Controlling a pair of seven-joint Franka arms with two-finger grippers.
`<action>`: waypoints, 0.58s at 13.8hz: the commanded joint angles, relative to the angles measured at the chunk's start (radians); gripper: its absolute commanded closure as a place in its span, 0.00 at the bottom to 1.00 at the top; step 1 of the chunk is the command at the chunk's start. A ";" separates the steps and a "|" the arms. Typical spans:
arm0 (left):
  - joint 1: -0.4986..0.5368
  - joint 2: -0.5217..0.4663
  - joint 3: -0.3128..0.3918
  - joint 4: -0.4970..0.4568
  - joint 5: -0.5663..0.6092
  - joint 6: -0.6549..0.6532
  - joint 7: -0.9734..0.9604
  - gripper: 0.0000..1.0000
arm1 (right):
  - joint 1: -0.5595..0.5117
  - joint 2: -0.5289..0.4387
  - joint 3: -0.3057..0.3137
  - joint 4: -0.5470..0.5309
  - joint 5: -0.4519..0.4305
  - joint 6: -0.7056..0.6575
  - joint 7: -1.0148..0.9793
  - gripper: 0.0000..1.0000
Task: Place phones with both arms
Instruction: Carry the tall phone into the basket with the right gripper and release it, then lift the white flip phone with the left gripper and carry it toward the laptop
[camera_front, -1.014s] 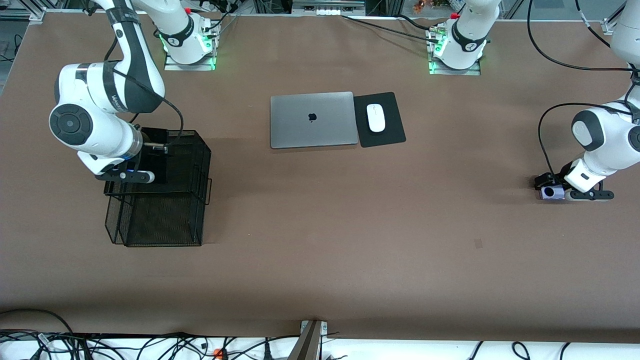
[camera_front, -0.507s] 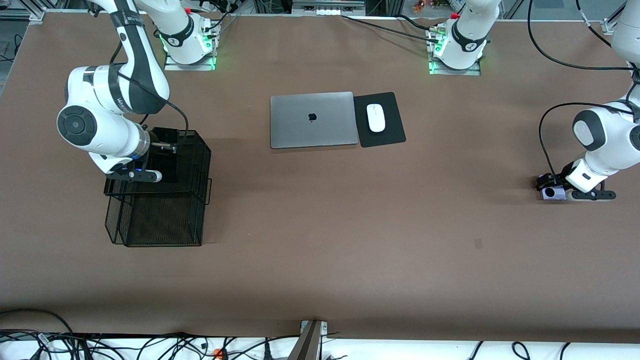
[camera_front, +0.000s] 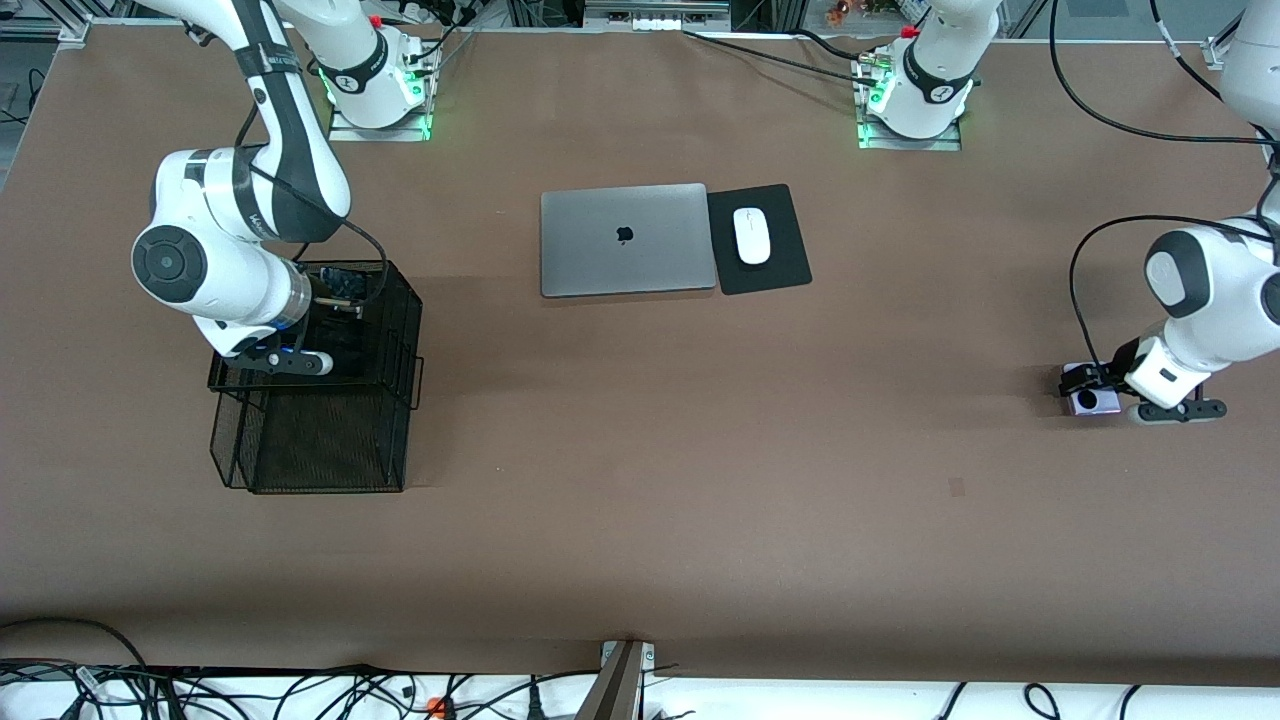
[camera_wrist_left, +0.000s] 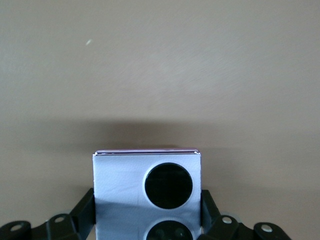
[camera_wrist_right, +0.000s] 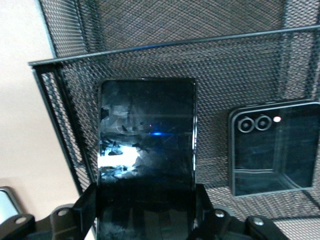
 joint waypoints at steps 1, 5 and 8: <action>-0.020 -0.037 -0.065 0.053 0.005 -0.145 -0.119 0.94 | 0.011 0.016 -0.005 -0.004 0.027 0.028 0.001 0.79; -0.144 -0.052 -0.116 0.081 0.014 -0.196 -0.357 0.94 | 0.011 0.019 -0.005 -0.001 0.027 0.027 0.000 0.26; -0.282 -0.039 -0.112 0.140 0.017 -0.256 -0.523 0.95 | 0.011 0.017 -0.006 0.005 0.029 0.025 0.001 0.01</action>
